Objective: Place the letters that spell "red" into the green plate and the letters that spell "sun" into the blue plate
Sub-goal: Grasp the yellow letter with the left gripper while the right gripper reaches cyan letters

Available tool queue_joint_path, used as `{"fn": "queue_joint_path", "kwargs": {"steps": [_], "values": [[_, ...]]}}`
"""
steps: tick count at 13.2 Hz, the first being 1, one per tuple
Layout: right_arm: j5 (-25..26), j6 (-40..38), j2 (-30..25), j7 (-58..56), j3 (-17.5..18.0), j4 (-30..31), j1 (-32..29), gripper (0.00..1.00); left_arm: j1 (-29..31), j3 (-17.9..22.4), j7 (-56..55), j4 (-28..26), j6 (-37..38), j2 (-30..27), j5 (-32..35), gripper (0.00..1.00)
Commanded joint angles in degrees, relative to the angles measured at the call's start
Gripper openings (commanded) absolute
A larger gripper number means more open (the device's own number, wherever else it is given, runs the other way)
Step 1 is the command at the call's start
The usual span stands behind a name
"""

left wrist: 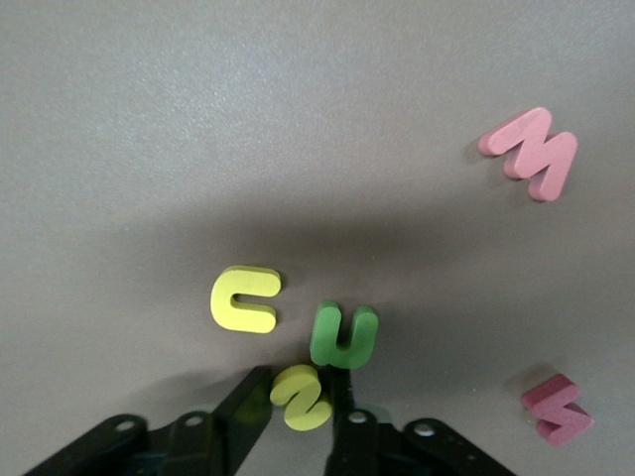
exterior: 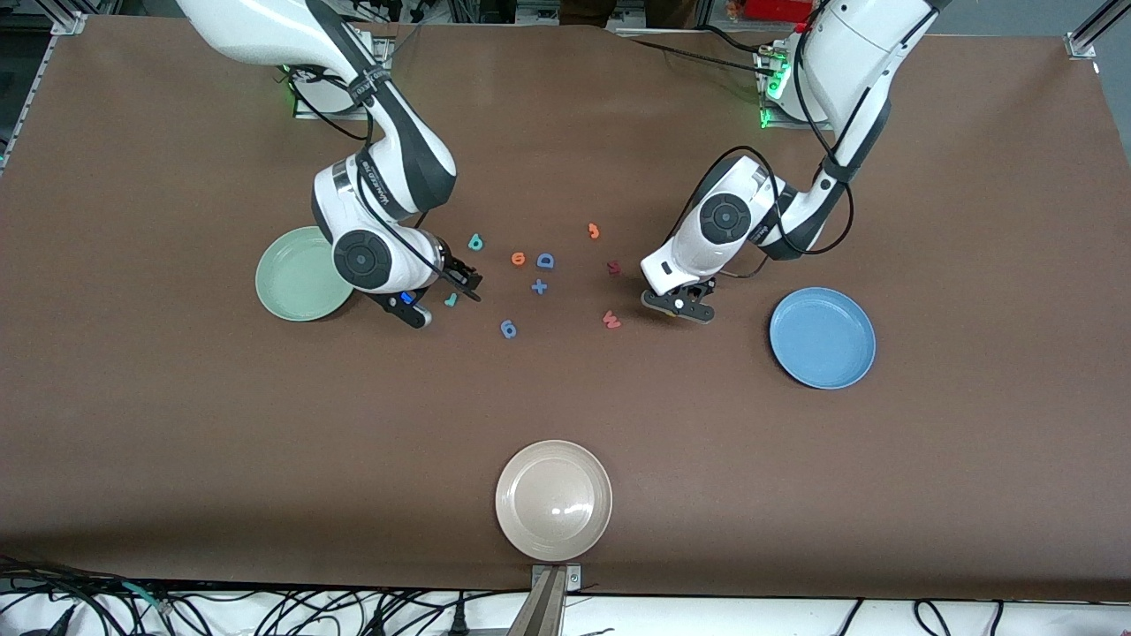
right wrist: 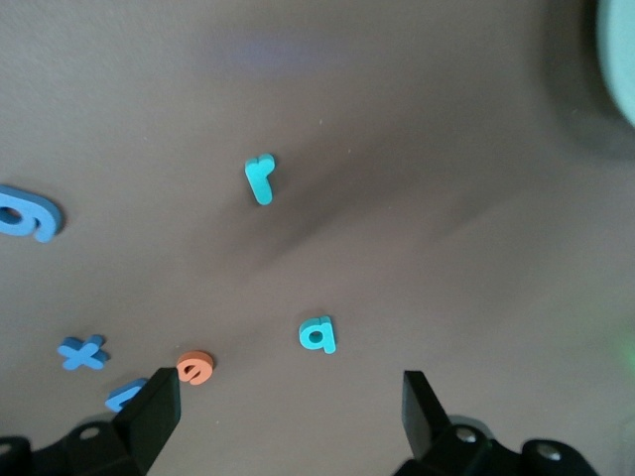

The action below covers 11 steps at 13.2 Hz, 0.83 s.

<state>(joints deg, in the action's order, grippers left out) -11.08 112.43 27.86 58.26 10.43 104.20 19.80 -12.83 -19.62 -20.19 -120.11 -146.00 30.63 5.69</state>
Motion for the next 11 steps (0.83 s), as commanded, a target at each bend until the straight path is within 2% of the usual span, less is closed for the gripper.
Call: {"fn": "queue_joint_path", "kwargs": {"steps": [1, 4, 8, 11], "values": [[-1.7, 4.3, -0.6, 1.4, 1.0, 4.2, 0.4, 0.99, 0.2, 0.4, -1.4, -0.2, 2.7, -1.7, 1.8, 0.05], [-2.9, 6.8, 1.5, 2.4, 1.8, 4.7, 0.8, 0.99, 1.0, 0.6, -1.1, 1.8, 13.0, -5.7, 1.8, 0.06], [-3.2, 8.9, 4.0, 4.9, 1.7, 5.0, 2.1, 0.98, 2.5, 0.8, -0.9, 9.0, 27.6, -7.9, 2.1, 0.06], [-3.2, 9.0, 4.2, 5.2, 1.7, 5.6, 2.4, 0.94, 6.9, 1.1, -0.5, 9.5, 28.4, -7.9, 13.3, 0.06]]}}
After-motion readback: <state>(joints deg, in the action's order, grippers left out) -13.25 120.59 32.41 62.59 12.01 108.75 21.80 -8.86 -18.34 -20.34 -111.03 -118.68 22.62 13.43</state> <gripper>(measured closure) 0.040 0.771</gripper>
